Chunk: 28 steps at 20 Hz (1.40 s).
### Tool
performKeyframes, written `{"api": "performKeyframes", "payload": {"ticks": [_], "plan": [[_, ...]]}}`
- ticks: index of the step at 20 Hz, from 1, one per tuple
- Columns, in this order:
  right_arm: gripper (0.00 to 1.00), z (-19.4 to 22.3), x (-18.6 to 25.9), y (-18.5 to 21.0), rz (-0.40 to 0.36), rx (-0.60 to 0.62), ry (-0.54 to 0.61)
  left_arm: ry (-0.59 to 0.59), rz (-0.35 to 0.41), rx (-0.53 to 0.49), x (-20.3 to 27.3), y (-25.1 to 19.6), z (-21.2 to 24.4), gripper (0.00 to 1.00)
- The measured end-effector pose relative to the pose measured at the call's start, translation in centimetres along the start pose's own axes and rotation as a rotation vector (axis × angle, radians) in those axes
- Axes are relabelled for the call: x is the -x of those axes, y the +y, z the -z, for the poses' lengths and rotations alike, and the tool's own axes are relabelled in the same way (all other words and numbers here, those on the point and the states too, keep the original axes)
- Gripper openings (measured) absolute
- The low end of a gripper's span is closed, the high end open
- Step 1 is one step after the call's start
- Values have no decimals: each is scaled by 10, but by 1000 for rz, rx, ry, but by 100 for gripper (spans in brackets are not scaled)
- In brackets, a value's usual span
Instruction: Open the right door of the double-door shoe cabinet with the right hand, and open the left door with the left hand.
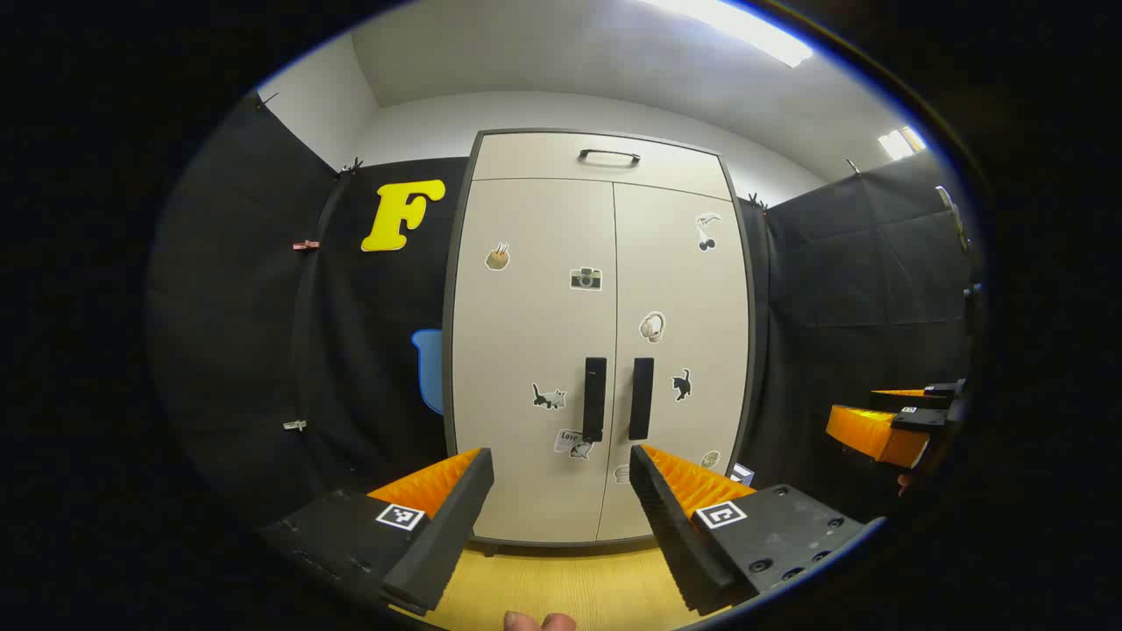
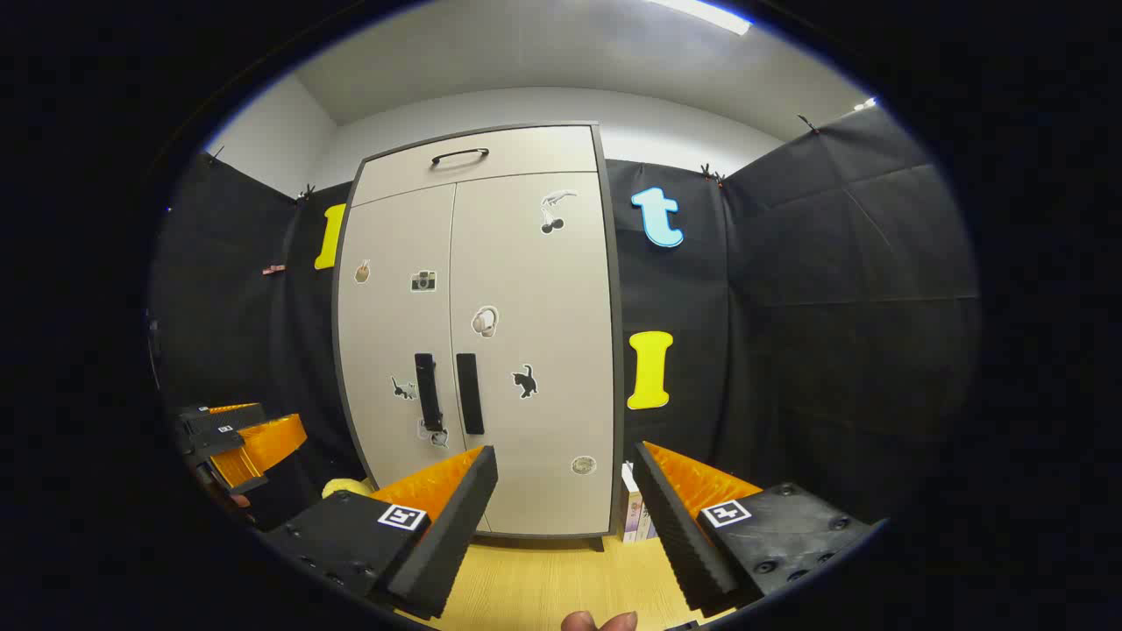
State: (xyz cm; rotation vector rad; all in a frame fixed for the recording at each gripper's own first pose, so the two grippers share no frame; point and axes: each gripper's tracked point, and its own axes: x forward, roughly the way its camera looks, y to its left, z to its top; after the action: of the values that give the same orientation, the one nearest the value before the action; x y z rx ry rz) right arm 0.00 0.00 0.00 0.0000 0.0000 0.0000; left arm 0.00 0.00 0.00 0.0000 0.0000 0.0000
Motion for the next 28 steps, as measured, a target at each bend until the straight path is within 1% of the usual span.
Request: {"api": "performKeyframes", "payload": {"ticks": [15,21,25,28], "plan": [[98,-4,0,2,5,3,-11,-4,1,2,-2,1,0,96],[98,-4,0,1,9,6,-14,-2,11,-1,-12,-3,1,96],[98,1,-14,12,-12,13,1,2,21,-11,-14,-6,4,96],[97,-4,-42,37,-51,6,-4,15,17,-26,-12,-1,10,96]]}}
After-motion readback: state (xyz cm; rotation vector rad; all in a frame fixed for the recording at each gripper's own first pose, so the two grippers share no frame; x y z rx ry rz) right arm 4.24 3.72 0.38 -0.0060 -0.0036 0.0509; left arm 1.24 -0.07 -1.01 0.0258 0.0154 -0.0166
